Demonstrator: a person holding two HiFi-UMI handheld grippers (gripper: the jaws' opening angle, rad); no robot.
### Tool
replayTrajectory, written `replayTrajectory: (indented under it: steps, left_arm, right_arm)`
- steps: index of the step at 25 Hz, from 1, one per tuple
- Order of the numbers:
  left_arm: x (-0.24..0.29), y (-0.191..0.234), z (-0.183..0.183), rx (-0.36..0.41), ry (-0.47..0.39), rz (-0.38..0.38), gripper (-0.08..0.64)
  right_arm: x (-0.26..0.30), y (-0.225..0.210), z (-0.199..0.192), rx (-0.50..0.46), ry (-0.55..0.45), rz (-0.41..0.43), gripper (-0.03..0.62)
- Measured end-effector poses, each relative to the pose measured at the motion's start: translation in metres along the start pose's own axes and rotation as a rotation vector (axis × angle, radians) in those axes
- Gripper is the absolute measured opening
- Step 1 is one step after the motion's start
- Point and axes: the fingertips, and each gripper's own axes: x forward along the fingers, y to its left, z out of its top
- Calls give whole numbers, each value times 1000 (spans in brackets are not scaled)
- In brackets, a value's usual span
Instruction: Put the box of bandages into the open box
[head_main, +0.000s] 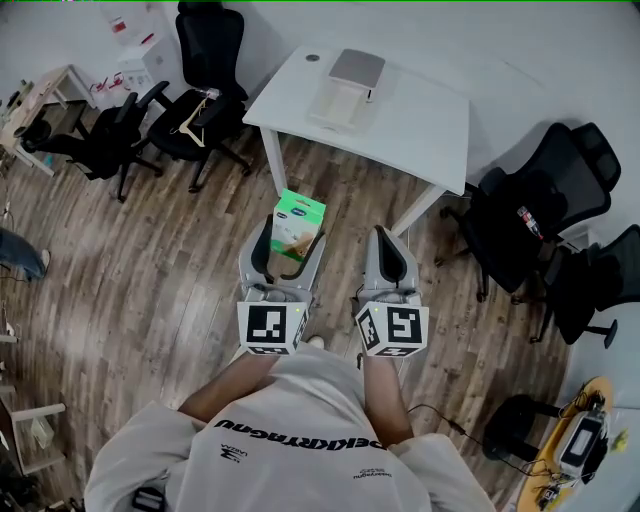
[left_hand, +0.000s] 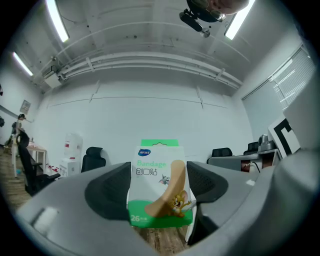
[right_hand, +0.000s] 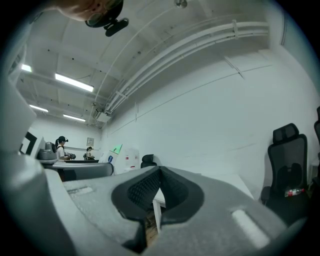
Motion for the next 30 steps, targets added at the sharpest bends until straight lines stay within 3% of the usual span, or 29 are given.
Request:
replayTrajectory:
  steps: [4, 14, 30]
  left_arm:
    - [7, 1, -7, -6, 7, 13, 364]
    - [65, 26, -16, -21, 4, 26, 364]
    - [222, 81, -27, -28, 44, -40, 364]
  right_arm:
    - [10, -14, -7, -4, 25, -34, -2]
    - [68, -26, -7, 4, 1, -4, -2]
    - [215, -86, -15, 16, 40, -78, -2]
